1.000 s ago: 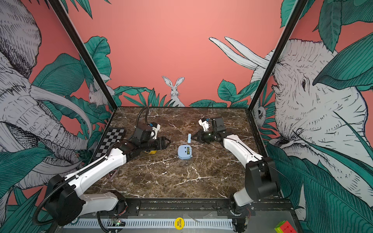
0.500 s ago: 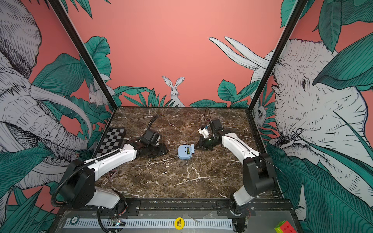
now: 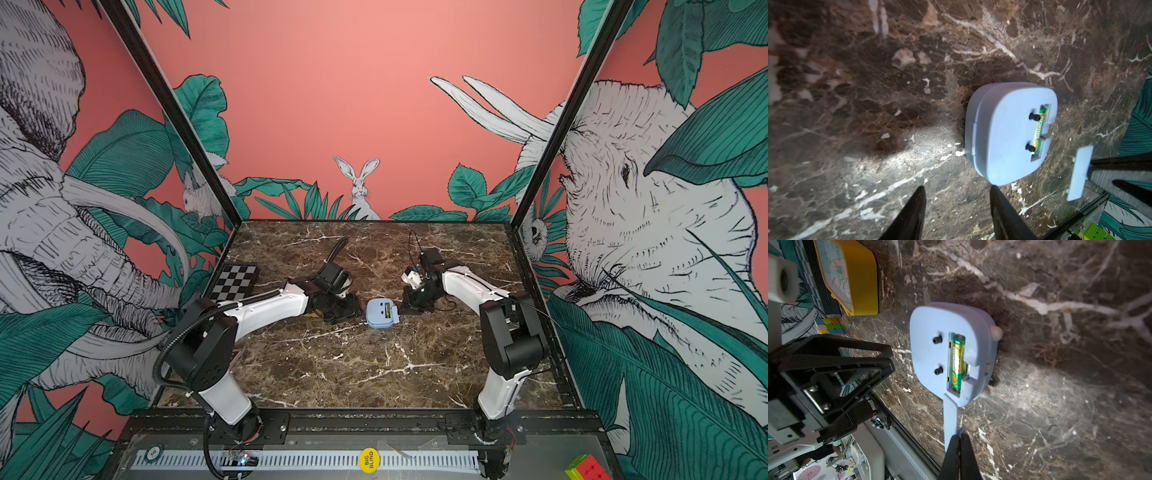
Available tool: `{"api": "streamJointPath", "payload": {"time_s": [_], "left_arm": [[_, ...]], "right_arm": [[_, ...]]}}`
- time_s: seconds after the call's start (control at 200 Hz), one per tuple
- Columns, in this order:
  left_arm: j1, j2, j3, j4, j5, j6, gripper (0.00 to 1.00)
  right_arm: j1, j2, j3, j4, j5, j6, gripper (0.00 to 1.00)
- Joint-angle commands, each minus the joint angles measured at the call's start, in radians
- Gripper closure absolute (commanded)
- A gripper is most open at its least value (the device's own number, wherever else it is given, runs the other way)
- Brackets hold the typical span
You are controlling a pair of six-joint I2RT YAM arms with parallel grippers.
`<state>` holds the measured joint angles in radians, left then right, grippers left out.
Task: Insert the battery into the alarm
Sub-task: Install the cover on the alarm.
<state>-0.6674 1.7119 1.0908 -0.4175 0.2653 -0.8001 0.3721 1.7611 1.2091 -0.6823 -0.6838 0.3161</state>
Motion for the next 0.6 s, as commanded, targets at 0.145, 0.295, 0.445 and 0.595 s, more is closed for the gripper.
{"api": "streamJointPath", "payload": {"time_s": [0.145, 0.295, 0.445, 0.595], "left_arm": [[-0.008, 0.065, 0.061, 0.005, 0.073, 0.016, 0.48], [-0.010, 0.083, 0.054, 0.016, 0.078, 0.004, 0.48], [-0.009, 0.101, 0.050, 0.020, 0.085, 0.001, 0.48], [-0.009, 0.107, 0.048, 0.022, 0.089, -0.002, 0.48]], "right_arm": [[0.022, 0.044, 0.055, 0.004, 0.035, -0.024, 1.00], [0.038, 0.046, 0.040, 0.061, 0.053, 0.002, 1.00], [0.045, 0.049, 0.023, 0.110, 0.063, 0.038, 1.00], [0.054, 0.052, 0.010, 0.139, 0.077, 0.061, 1.00]]}}
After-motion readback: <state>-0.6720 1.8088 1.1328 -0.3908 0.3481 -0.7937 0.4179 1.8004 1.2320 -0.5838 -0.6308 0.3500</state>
